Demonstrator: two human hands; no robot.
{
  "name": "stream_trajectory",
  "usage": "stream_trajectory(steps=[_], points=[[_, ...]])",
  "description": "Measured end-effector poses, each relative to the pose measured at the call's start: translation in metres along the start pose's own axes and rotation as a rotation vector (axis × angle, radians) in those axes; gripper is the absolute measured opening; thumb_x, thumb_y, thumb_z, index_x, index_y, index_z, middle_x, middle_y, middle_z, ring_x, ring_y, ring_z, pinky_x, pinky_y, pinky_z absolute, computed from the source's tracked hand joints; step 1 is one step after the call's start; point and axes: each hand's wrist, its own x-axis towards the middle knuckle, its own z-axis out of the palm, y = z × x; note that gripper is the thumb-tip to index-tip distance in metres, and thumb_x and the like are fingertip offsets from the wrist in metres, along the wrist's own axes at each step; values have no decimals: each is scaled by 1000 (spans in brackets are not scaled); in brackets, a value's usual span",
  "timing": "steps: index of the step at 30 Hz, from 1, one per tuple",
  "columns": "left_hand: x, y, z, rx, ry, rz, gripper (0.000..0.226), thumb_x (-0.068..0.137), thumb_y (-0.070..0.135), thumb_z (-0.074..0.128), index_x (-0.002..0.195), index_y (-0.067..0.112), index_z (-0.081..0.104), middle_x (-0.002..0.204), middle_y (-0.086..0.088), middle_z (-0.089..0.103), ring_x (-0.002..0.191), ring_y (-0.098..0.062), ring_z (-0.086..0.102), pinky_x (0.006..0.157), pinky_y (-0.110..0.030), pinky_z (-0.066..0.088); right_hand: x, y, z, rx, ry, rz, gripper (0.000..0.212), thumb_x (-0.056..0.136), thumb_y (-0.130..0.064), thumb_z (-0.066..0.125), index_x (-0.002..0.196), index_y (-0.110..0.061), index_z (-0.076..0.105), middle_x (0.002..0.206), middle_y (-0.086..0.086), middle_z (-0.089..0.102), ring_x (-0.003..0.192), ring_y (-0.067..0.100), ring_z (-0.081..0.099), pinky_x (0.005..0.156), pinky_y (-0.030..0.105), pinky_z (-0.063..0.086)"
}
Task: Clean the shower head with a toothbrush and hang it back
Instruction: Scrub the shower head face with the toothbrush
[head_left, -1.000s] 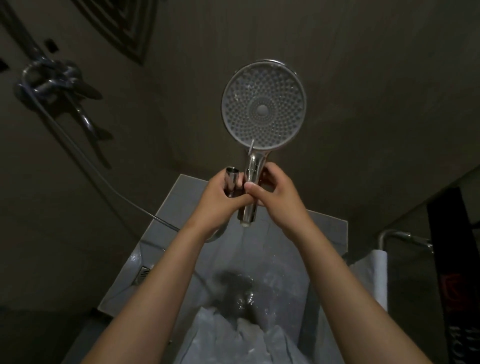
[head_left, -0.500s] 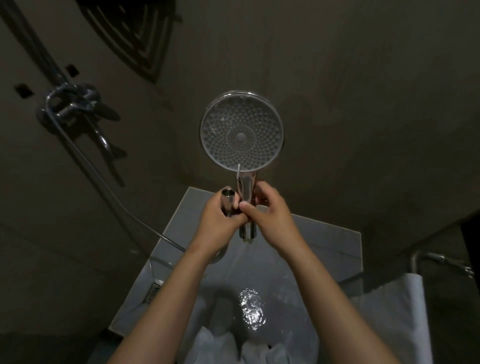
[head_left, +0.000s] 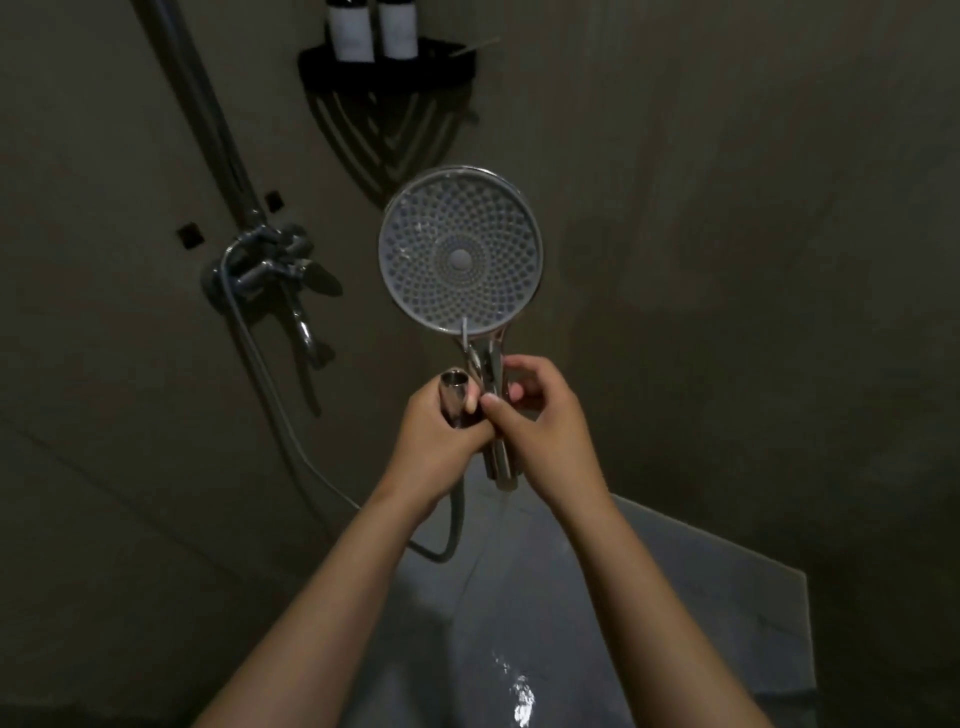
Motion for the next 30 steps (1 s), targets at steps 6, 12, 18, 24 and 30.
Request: stream_trajectory(steps=[6, 12, 18, 24, 30], points=[[29, 8, -26, 12, 51, 48, 43, 71, -19, 63, 64, 18, 41, 63, 4, 64, 75, -12, 67, 66, -24, 53, 33, -6, 22, 69, -43, -50, 31, 80, -7, 69, 107, -17, 61, 86, 5, 58, 81, 8, 57, 79, 19, 48], [73, 18, -41, 2, 145, 63, 38, 75, -18, 62, 67, 15, 45, 80, -10, 69, 84, -15, 70, 71, -27, 57, 88, -12, 45, 69, -123, -121, 29, 80, -8, 69, 103, -23, 60, 87, 6, 60, 82, 8, 58, 75, 14, 47], [135, 38, -46, 27, 218, 107, 32, 76, -13, 65, 73, 16, 54, 69, 7, 68, 70, 1, 67, 63, -15, 53, 163, -22, 57, 116, -209, -197, 30, 81, -7, 68, 101, -26, 59, 84, 3, 57, 81, 7, 57, 76, 16, 47], [217, 51, -40, 43, 312, 169, 31, 76, -13, 65, 75, 16, 56, 69, 6, 69, 70, 0, 67, 65, -16, 54, 255, -36, 60, 139, -299, -250, 29, 82, -4, 67, 105, -19, 59, 82, 1, 56, 77, 4, 55, 73, 11, 46], [311, 63, -29, -14, 367, 234, 44, 73, -20, 61, 62, 21, 51, 62, 6, 67, 72, -9, 68, 66, -21, 53, 357, -52, 59, 236, -350, -277, 29, 81, 4, 66, 104, -12, 57, 74, 3, 53, 63, -2, 53, 63, 10, 45]])
